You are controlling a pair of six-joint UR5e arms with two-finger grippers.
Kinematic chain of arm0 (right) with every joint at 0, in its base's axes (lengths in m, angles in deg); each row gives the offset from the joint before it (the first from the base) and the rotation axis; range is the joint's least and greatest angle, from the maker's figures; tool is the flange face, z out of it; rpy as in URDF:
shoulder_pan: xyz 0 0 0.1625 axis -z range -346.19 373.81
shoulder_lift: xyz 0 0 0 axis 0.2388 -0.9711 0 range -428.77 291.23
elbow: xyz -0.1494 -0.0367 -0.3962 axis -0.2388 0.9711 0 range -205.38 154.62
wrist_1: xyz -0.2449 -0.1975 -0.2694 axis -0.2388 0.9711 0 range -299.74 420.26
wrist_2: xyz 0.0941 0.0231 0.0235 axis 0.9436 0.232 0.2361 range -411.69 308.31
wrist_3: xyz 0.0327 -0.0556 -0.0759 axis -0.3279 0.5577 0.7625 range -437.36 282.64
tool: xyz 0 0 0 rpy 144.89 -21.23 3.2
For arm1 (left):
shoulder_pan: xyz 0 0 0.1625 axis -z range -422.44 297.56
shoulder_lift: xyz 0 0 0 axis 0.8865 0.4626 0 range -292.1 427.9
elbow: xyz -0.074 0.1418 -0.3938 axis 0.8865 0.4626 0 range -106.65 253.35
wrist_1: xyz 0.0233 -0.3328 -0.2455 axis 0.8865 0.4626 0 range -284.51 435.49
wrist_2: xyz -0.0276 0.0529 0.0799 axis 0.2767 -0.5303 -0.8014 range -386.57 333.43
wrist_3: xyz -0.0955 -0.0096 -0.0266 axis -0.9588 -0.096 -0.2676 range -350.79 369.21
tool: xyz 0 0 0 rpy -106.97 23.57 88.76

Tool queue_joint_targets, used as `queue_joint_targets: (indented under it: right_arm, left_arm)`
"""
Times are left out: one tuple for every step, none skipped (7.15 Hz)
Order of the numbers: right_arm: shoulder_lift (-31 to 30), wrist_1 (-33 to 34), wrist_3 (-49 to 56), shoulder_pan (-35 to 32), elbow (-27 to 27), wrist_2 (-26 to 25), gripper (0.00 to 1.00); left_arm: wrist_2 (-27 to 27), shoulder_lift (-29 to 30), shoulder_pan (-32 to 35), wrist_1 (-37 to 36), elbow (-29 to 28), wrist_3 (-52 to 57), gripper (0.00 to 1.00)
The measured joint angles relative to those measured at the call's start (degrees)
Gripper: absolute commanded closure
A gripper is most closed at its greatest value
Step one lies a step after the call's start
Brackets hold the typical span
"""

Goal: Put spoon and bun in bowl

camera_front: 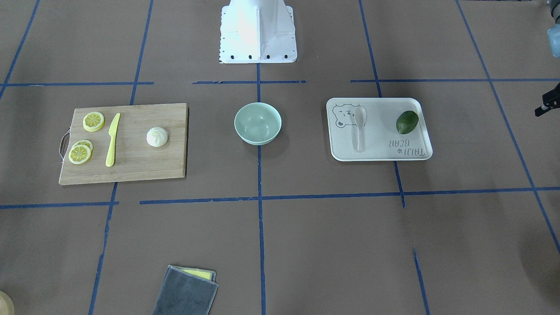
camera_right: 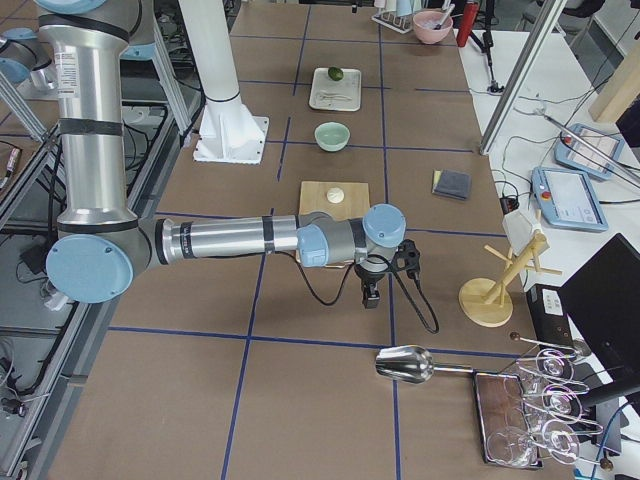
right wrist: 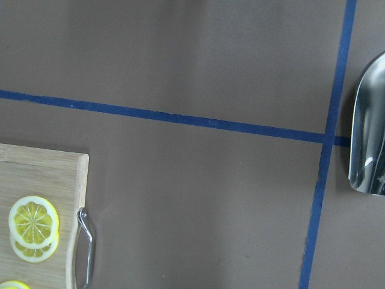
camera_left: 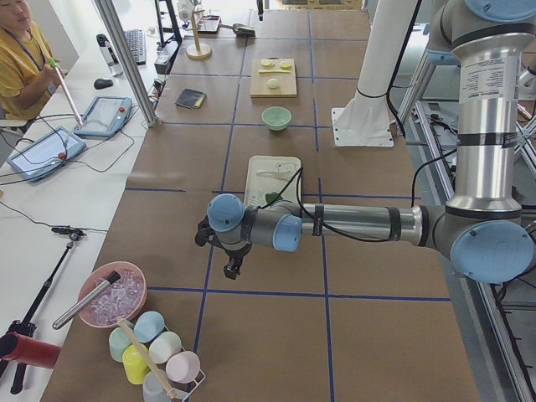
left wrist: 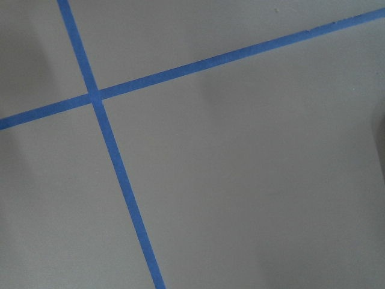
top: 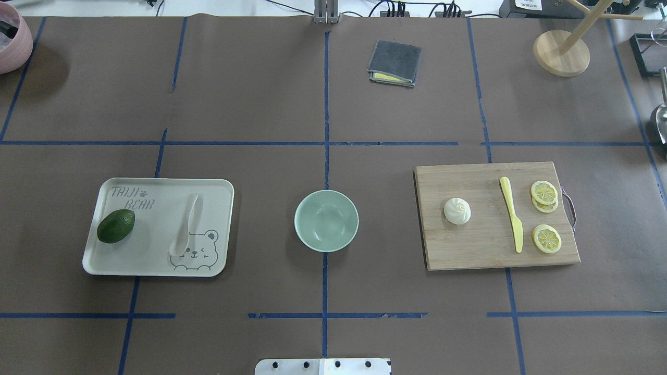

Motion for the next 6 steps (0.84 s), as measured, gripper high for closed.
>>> queue_joint_targets:
  right_arm:
    - [-0.21, -0.09, -0.06, -0.05, -0.03, -0.09, 0.0]
    - [-0.32, -0.19, -0.24, -0.05, 0.02, -0.23, 0.0]
    - [-0.32, -0.28, -0.36, -0.05, 0.14, -0.31, 0.0]
    - [-0.35, -0.37, -0.41, -0.05, 0.17, -0.27, 0.0]
    - [-0.37, -0.41, -0.41, -0.05, 0.24, -0.23, 0.0]
    - [-0.38, -0.43, -0.41, -0.02, 0.28, -0.22, 0.0]
  left_arm:
    - [-0.01, 0.39, 0.36, -0.42, 0.61, -0.03, 0.0]
    - [-0.54, 1.08, 0.33, -1.41, 1.51, -0.23, 0.0]
    - [-1.84, 1.66, 0.34, -3.66, 2.7, -0.45, 0.0]
    - [-3.43, 2.44, 0.42, -8.55, 4.74, -0.56, 0.0]
    - [-5.9, 3.62, 0.43, -13.4, 6.33, -0.59, 0.0]
    - [-8.81, 4.48, 0.44, -16.04, 7.55, -0.51, 0.0]
